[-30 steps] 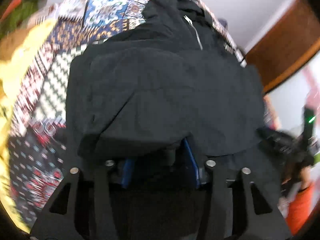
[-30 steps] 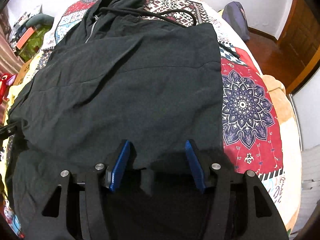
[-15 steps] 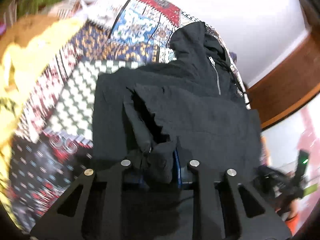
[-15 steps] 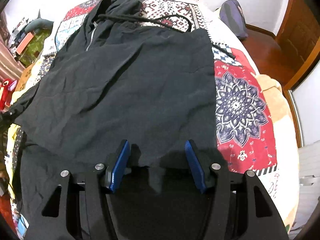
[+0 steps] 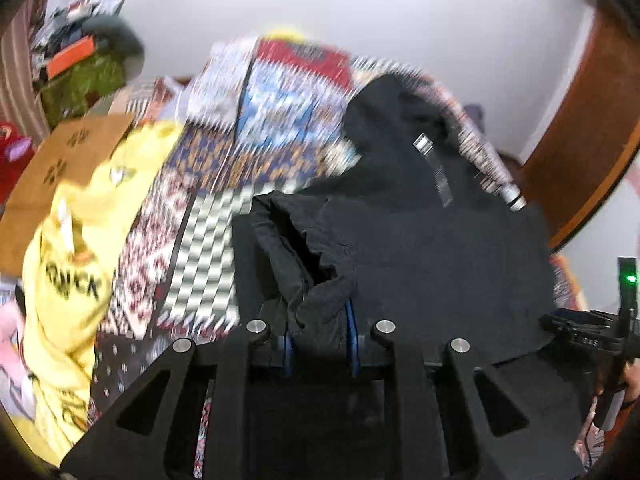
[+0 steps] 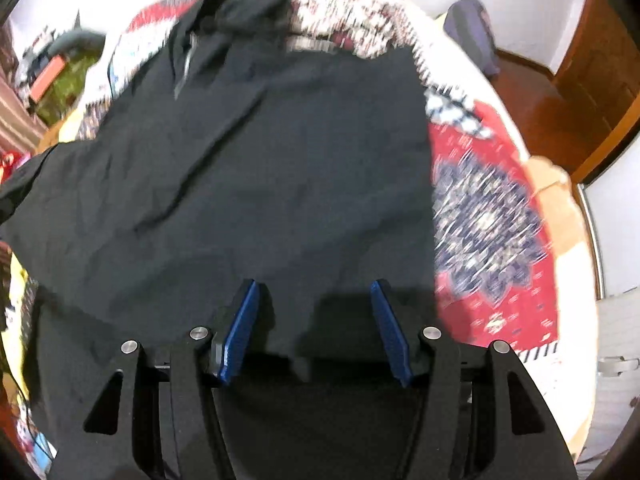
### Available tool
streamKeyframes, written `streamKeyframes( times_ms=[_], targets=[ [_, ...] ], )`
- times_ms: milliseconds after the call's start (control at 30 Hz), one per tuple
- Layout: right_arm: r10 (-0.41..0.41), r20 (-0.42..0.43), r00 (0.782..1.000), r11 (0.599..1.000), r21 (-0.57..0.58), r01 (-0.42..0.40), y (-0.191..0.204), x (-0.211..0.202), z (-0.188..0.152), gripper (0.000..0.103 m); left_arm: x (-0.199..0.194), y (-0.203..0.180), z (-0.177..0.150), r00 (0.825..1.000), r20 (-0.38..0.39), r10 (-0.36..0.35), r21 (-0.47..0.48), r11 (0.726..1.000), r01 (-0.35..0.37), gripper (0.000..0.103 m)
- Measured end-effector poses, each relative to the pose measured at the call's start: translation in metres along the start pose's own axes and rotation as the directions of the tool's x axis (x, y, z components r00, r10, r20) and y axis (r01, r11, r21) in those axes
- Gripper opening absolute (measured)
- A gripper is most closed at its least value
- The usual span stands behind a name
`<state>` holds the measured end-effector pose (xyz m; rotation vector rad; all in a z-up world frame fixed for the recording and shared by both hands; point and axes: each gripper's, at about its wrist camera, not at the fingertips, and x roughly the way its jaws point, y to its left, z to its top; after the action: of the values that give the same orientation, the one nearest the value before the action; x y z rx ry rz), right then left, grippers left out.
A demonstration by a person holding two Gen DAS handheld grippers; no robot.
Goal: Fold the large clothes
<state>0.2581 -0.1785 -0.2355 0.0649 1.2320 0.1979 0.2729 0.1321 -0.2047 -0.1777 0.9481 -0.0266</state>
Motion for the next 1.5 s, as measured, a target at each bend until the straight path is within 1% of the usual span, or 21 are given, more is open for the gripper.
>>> streamKeyframes(
  times_ms=[100,133,167,200,233,333,400,467,600,667,733,833,900,933,967,1000,1067,1167,1300,1400,1500],
  targets=[
    [-0.037,0.029,0.999,0.998,-0.046,0.038,0.008,0.002,-0.007,0.057,0.028,0.01,-0.02,0.993,-0.107,0.041,0.002,0.999,-0.041,0.03],
    [-0.072,0.029,0.997,0.996,-0.059,0.073,0.01,0.001,-0.007,0.058,0.035,0.013,-0.027,0.99,-0.137,0.046,0.004,0.999,-0.046,0.036],
    [-0.074,0.026,0.997,0.995,-0.065,0.075,0.01,0.0,-0.006,0.058,0.039,0.015,-0.031,0.987,-0.153,0.059,0.007,0.998,-0.059,0.043],
    [-0.07,0.018,0.997,0.995,-0.065,0.071,0.01,0.0,-0.005,0.058,0.041,0.016,-0.035,0.984,-0.159,0.08,0.016,0.997,-0.079,0.047],
    [-0.065,0.01,0.998,0.996,-0.062,0.066,0.009,-0.001,-0.004,0.058,0.039,0.017,-0.037,0.982,-0.159,0.101,0.026,0.995,-0.098,0.053],
    [-0.044,-0.009,0.999,0.998,-0.044,0.044,0.003,-0.005,0.003,0.058,0.029,0.014,-0.035,0.976,-0.166,0.141,0.079,0.989,-0.129,0.054],
    [-0.035,0.0,0.999,0.999,-0.039,0.035,0.003,-0.01,0.007,0.058,0.021,0.01,-0.03,0.972,-0.16,0.174,0.131,0.979,-0.153,0.054],
    [-0.031,0.025,0.999,0.999,-0.043,0.032,0.003,-0.019,0.013,0.058,0.012,0.003,-0.022,0.97,-0.143,0.196,0.181,0.969,-0.169,0.054],
    [-0.025,0.095,0.995,0.997,-0.073,0.032,0.008,-0.041,0.034,0.058,-0.009,-0.016,0.006,0.973,-0.07,0.221,0.275,0.942,-0.194,0.055],
    [-0.01,0.129,0.992,0.996,-0.085,0.021,0.01,-0.051,0.048,0.058,-0.019,-0.027,0.025,0.978,-0.035,0.206,0.293,0.938,-0.187,0.062],
    [0.004,0.164,0.986,0.996,-0.089,0.011,0.011,-0.061,0.065,0.058,-0.028,-0.038,0.048,0.985,0.006,0.171,0.295,0.941,-0.165,0.068],
    [0.011,0.217,0.976,0.996,-0.086,0.008,0.011,-0.07,0.092,0.058,-0.03,-0.05,0.083,0.99,0.043,0.131,0.28,0.95,-0.138,0.071],
    [0.019,0.259,0.966,0.997,-0.081,0.002,0.012,-0.075,0.11,0.058,-0.025,-0.057,0.105,0.995,0.043,0.092,0.255,0.962,-0.1,0.071],
    [0.025,0.281,0.959,0.997,-0.078,-0.003,0.012,-0.076,0.12,0.058,-0.019,-0.061,0.119,0.998,0.035,0.059,0.24,0.968,-0.066,0.072],
    [0.024,0.292,0.956,0.997,-0.078,-0.001,0.015,-0.075,0.129,0.058,-0.013,-0.065,0.129,0.999,0.026,0.044,0.236,0.971,-0.049,0.072],
    [0.025,0.301,0.953,0.997,-0.08,-0.001,0.017,-0.074,0.139,0.058,-0.004,-0.067,0.14,0.999,0.017,0.032,0.232,0.972,-0.035,0.072],
    [0.034,0.312,0.949,0.997,-0.081,-0.009,0.021,-0.07,0.155,0.058,0.016,-0.074,0.158,0.999,0.002,0.038,0.224,0.974,-0.038,0.072],
    [0.061,0.311,0.948,0.997,-0.071,-0.041,0.024,-0.057,0.177,0.058,0.049,-0.08,0.181,0.999,-0.03,0.024,0.201,0.979,-0.017,0.072],
    [0.074,0.272,0.959,0.997,-0.033,-0.067,0.029,-0.023,0.209,0.058,0.096,-0.084,0.201,0.996,-0.082,-0.031,0.142,0.989,0.043,0.072],
    [0.072,0.229,0.971,0.997,-0.016,-0.07,0.033,0.006,0.232,0.058,0.128,-0.093,0.209,0.994,-0.103,-0.025,0.136,0.99,0.039,0.072],
    [0.097,0.191,0.977,0.994,0.023,-0.103,0.033,0.032,0.25,0.058,0.158,-0.102,0.211,0.994,-0.109,-0.009,0.153,0.988,0.025,0.072]
  ],
)
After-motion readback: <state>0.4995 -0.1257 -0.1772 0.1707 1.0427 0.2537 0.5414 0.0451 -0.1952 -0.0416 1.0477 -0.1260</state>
